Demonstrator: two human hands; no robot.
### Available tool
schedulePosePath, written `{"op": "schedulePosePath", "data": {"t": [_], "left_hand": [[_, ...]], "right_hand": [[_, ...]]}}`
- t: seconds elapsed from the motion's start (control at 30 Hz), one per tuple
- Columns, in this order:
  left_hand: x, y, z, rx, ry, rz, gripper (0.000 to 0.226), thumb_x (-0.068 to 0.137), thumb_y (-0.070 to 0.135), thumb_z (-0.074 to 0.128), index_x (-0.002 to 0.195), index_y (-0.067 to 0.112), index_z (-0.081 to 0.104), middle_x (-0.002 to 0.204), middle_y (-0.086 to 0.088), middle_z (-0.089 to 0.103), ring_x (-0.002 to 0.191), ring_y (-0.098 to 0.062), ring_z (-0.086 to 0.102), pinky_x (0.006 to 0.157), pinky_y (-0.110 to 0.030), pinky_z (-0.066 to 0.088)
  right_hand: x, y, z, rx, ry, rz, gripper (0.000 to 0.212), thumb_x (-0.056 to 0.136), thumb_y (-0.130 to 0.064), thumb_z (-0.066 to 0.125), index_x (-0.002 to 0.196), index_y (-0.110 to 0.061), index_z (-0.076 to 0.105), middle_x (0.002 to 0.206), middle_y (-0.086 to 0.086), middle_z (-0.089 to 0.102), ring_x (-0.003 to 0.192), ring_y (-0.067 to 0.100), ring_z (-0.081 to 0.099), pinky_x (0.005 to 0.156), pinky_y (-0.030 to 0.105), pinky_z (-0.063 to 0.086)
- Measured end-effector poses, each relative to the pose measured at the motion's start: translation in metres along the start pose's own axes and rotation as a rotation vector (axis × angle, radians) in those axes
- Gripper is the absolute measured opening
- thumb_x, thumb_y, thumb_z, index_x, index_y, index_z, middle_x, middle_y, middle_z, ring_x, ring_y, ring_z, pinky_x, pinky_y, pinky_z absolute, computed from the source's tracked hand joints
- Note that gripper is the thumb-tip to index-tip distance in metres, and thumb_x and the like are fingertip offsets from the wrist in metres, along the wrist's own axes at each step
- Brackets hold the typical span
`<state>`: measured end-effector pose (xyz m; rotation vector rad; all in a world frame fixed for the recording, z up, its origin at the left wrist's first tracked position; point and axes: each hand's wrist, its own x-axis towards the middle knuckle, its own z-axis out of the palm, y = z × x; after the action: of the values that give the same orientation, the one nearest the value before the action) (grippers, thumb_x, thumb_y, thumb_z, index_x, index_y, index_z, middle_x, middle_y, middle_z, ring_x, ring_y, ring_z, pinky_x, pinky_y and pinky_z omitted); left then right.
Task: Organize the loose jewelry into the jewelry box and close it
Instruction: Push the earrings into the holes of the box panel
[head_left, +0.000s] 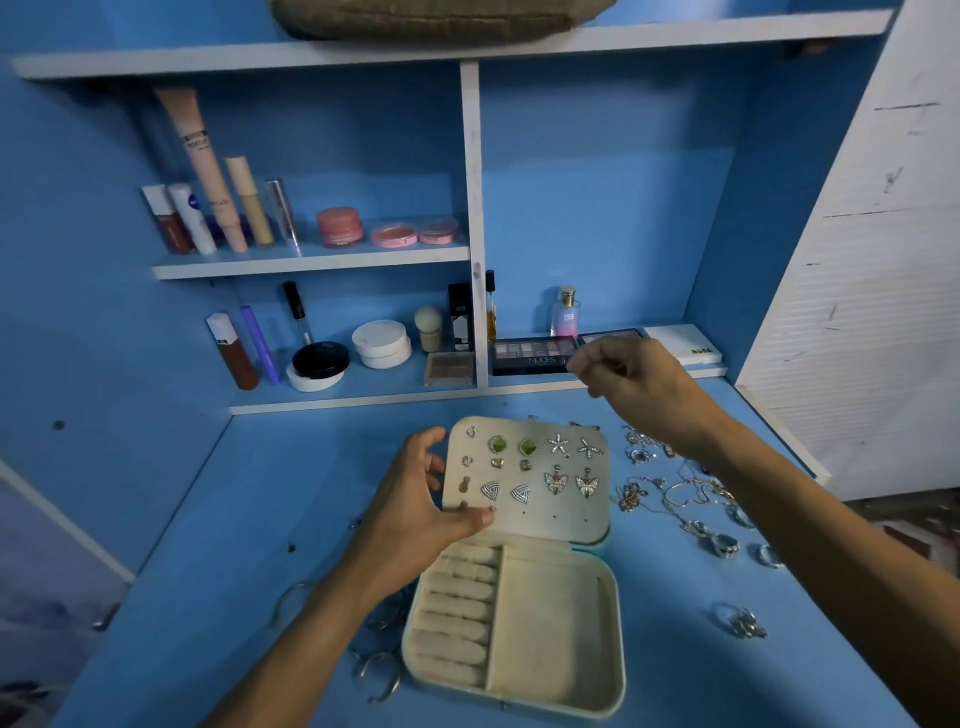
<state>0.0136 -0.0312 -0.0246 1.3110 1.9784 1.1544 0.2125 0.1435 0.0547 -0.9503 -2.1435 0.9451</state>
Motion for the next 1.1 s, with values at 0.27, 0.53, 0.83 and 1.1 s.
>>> {"op": "schedulePosePath", "data": {"t": [0.27, 0.53, 0.83, 1.1], "left_hand": [[-0.005, 0.008, 0.002, -0.006, 0.020, 0.056, 0.067, 0.073, 0.023, 0.089, 0.125, 0.031, 0.047, 0.110, 0.012, 0.061, 0.095, 0.008, 0.055, 0.075, -0.005, 0.043], [-0.016, 0.015, 0.006, -0.001, 0.146, 0.154, 0.061, 0.071, 0.016, 0.091, 0.109, 0.034, 0.047, 0.100, 0.014, 0.062, 0.091, 0.010, 0.057, 0.073, -0.006, 0.043], [-0.027, 0.000, 0.004, 0.157, 0.208, 0.317, 0.061, 0.069, 0.055, 0.084, 0.108, 0.062, 0.037, 0.104, 0.024, 0.057, 0.100, -0.003, 0.057, 0.083, -0.016, 0.047], [-0.023, -0.018, -0.001, 0.438, 0.315, 0.717, 0.037, 0.075, 0.046, 0.066, 0.101, 0.026, 0.050, 0.080, 0.011, 0.062, 0.077, -0.007, 0.053, 0.070, -0.022, 0.043]], "right_hand": [[0.005, 0.001, -0.006, 0.026, -0.065, 0.077, 0.015, 0.100, -0.029, 0.058, 0.096, -0.023, 0.071, 0.094, 0.007, 0.071, 0.080, 0.011, 0.066, 0.077, 0.031, 0.051], [0.007, 0.002, -0.006, 0.246, -0.210, 0.246, 0.015, 0.100, -0.014, 0.057, 0.102, -0.008, 0.071, 0.085, 0.006, 0.062, 0.079, 0.014, 0.060, 0.077, 0.027, 0.049], [0.007, 0.004, 0.019, 0.387, -0.569, 0.375, 0.013, 0.098, -0.011, 0.060, 0.095, -0.010, 0.072, 0.085, 0.005, 0.069, 0.077, 0.016, 0.063, 0.074, 0.023, 0.052], [-0.010, -0.010, 0.045, 0.025, -0.752, 0.059, 0.015, 0.097, -0.010, 0.057, 0.094, -0.015, 0.071, 0.082, 0.001, 0.069, 0.074, 0.005, 0.063, 0.070, 0.018, 0.051]]}}
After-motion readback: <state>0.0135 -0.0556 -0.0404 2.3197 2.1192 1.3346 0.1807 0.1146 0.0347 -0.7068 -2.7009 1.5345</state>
